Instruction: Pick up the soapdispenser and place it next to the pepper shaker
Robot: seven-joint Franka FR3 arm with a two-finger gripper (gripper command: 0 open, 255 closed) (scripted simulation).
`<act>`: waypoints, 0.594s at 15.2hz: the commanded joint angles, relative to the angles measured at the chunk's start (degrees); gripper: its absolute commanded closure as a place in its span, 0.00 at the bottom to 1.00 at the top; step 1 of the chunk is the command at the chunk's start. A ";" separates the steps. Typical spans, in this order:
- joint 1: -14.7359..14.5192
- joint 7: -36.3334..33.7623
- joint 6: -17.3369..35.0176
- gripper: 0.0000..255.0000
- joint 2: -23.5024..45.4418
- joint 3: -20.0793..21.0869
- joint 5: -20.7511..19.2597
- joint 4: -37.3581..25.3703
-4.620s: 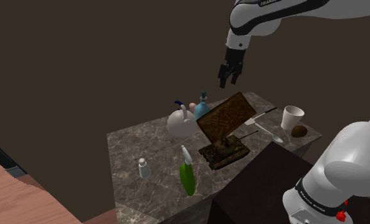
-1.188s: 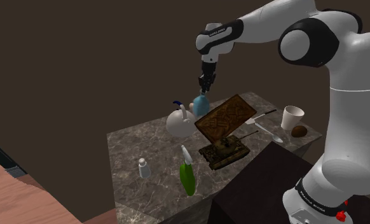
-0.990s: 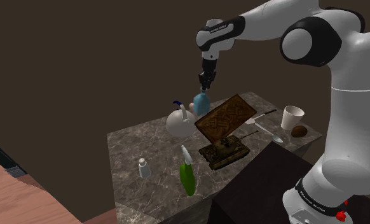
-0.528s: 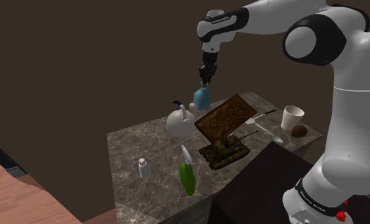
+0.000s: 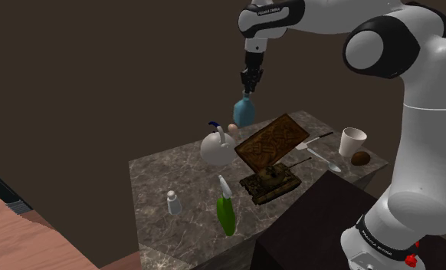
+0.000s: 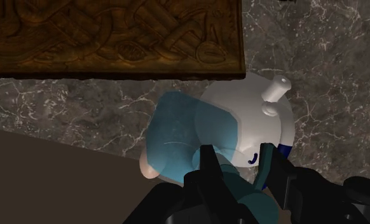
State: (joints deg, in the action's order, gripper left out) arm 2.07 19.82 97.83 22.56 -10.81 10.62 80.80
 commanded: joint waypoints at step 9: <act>0.49 -0.96 -7.92 1.00 0.63 -0.04 -0.02 -8.62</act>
State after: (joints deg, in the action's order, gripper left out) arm 2.48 18.97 90.86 22.93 -10.85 10.57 73.41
